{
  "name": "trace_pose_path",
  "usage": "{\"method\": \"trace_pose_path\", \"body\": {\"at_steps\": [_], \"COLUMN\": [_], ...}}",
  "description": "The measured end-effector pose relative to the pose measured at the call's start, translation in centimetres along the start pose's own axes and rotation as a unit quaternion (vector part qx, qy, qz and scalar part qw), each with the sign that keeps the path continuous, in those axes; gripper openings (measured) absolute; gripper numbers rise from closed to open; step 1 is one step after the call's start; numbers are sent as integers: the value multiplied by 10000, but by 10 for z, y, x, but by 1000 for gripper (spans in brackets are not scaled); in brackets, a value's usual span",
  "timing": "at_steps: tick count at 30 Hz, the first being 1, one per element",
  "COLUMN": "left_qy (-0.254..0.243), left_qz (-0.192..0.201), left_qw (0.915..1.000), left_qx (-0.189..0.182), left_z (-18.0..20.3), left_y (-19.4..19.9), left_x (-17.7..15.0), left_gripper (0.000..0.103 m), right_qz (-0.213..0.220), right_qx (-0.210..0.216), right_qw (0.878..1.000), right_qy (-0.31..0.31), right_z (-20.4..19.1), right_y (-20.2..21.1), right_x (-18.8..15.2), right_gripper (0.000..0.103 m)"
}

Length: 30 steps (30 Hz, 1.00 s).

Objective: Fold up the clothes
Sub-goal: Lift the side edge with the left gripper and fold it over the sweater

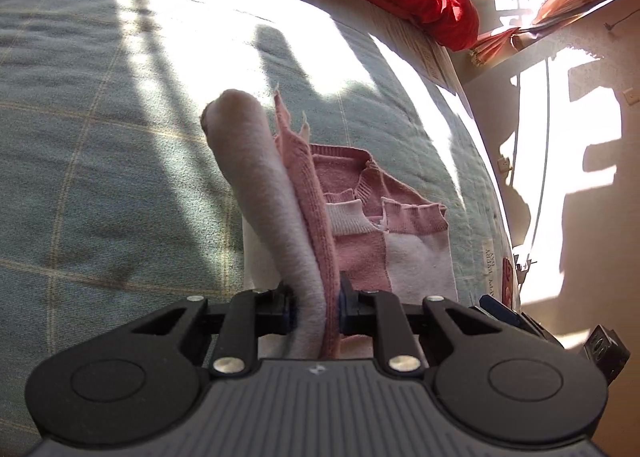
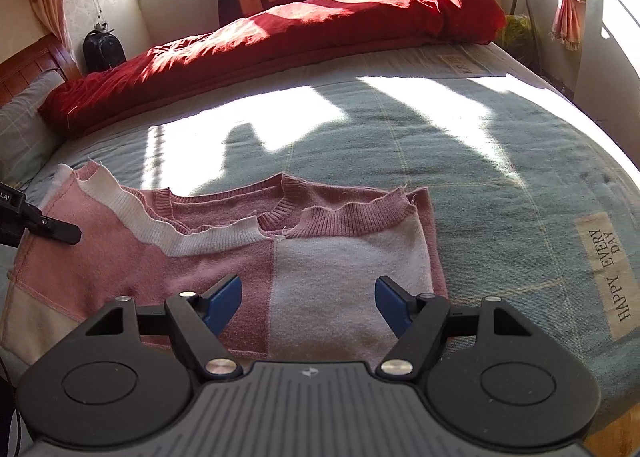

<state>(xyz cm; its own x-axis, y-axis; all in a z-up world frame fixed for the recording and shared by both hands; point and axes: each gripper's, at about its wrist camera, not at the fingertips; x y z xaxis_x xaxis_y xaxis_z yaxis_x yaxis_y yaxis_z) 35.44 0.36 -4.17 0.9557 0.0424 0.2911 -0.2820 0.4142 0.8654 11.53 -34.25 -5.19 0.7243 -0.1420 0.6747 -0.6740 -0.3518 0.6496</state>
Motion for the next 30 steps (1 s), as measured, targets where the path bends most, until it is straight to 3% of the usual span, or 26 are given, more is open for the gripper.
{"method": "trace_pose_path", "body": {"at_steps": [12,30], "left_qy": [-15,-2], "left_qz": [24,-304], "left_qw": [9977,9955], "left_qx": [-679,-893], "left_z": [61,136], "left_y": [-5,-56], "left_x": [-10,-22], "left_gripper": [18,18], "right_qz": [303,541], "right_qx": [-55,-179], "right_qw": [9991,9966], "right_qy": [-290,-600], "right_z": [29,71], "right_y": [27,58], "right_x": [-7,-18], "right_gripper": [77,77]}}
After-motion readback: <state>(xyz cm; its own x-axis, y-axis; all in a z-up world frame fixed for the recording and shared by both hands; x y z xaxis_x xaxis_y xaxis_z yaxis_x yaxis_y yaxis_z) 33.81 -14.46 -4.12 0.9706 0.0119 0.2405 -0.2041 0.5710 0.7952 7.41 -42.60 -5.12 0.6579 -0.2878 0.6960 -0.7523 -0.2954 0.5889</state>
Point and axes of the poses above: each gripper's, at about its wrist camera, not at the fingertips, and y roughly against the way its jaws point, z to its right, x to its top, and after that the axes turned 11 degrees about x, right-handed
